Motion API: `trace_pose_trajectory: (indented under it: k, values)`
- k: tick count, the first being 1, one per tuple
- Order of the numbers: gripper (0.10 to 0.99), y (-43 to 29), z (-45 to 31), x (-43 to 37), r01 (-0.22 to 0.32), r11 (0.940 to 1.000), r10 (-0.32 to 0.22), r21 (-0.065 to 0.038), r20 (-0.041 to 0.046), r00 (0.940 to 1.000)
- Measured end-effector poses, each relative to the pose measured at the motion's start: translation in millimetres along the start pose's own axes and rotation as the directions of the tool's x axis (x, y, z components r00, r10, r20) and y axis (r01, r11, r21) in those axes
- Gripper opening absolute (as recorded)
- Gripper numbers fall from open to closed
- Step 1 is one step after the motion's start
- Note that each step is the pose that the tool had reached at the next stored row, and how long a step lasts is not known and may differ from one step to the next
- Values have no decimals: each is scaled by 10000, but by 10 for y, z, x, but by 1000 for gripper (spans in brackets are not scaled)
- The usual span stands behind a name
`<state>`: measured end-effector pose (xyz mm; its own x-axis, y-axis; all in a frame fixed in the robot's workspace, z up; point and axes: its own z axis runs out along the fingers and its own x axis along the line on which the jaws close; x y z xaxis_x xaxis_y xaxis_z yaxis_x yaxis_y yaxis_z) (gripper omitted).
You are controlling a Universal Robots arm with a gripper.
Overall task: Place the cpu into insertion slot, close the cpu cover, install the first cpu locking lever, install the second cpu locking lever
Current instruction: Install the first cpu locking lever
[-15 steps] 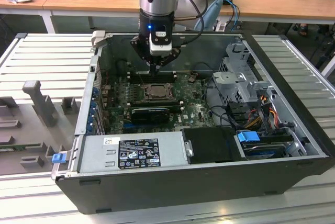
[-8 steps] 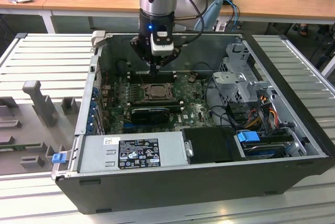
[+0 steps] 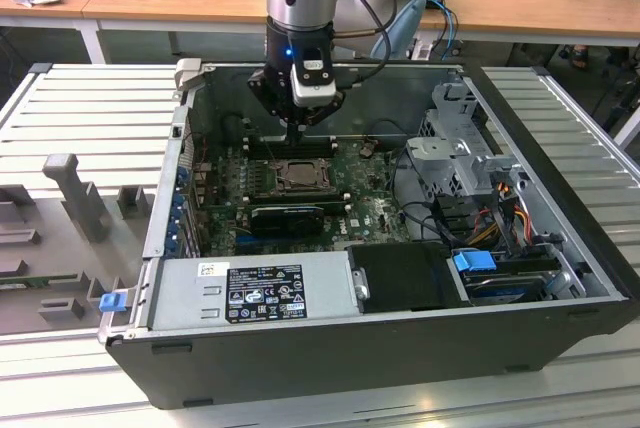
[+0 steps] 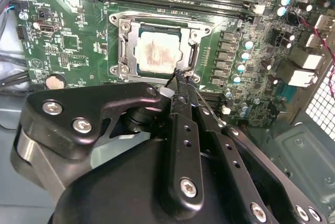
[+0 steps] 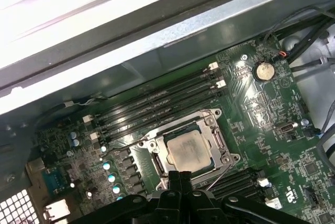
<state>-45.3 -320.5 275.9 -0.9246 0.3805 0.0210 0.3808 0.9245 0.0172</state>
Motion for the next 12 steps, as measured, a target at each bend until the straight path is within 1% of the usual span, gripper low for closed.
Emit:
trace_pose_trajectory:
  k: [6,7,12]
  values:
    - [106,0,0,0,504,9987,-504,10,-9,9987]
    - [106,0,0,0,705,9975,-705,14,-13,9975]
    - [106,0,0,0,1274,9919,-1274,25,-24,9919]
